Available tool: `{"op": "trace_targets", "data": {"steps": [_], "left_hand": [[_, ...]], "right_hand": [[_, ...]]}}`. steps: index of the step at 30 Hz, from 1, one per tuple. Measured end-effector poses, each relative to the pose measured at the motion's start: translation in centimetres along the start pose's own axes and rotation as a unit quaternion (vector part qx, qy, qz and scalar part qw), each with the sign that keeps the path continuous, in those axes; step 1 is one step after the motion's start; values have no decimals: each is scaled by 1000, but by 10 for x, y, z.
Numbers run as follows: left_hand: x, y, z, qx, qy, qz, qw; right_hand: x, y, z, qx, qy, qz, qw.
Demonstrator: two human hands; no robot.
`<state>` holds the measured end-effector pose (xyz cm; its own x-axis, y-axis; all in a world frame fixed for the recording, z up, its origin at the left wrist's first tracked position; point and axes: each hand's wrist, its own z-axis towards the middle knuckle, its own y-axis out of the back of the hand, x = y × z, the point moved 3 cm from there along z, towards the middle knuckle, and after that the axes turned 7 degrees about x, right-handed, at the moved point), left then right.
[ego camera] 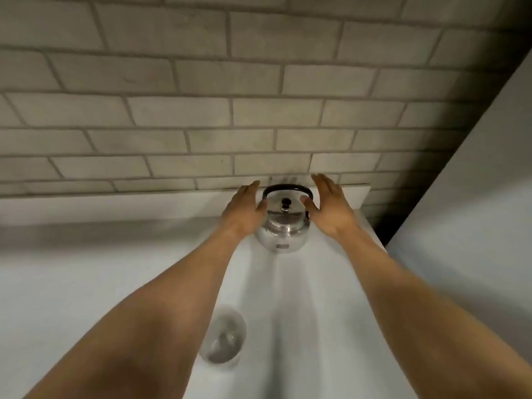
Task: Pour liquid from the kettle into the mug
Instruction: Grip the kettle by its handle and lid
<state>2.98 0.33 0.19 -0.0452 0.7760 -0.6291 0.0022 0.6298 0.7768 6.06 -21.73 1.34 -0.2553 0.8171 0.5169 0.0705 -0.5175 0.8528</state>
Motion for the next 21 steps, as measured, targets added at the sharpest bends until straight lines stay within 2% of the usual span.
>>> {"op": "trace_targets", "data": {"steps": [4, 8, 11, 15, 21], "left_hand": [[-4, -13, 26, 9, 16, -49, 999], [2, -19, 35, -14, 20, -81, 996], [6, -23, 35, -37, 23, -111, 993], [4, -25, 28, -32, 21, -125, 991], [-22, -2, -9, -56, -24, -140, 988]], "right_hand": [[-1, -10, 34, 61, 44, -10, 997], [0, -24, 50, 123, 89, -22, 988], [1, -26, 58, 98, 106, -23, 989], [1, -26, 55, 102, 102, 45, 989], [11, 8, 20, 44, 105, 88, 990]]}}
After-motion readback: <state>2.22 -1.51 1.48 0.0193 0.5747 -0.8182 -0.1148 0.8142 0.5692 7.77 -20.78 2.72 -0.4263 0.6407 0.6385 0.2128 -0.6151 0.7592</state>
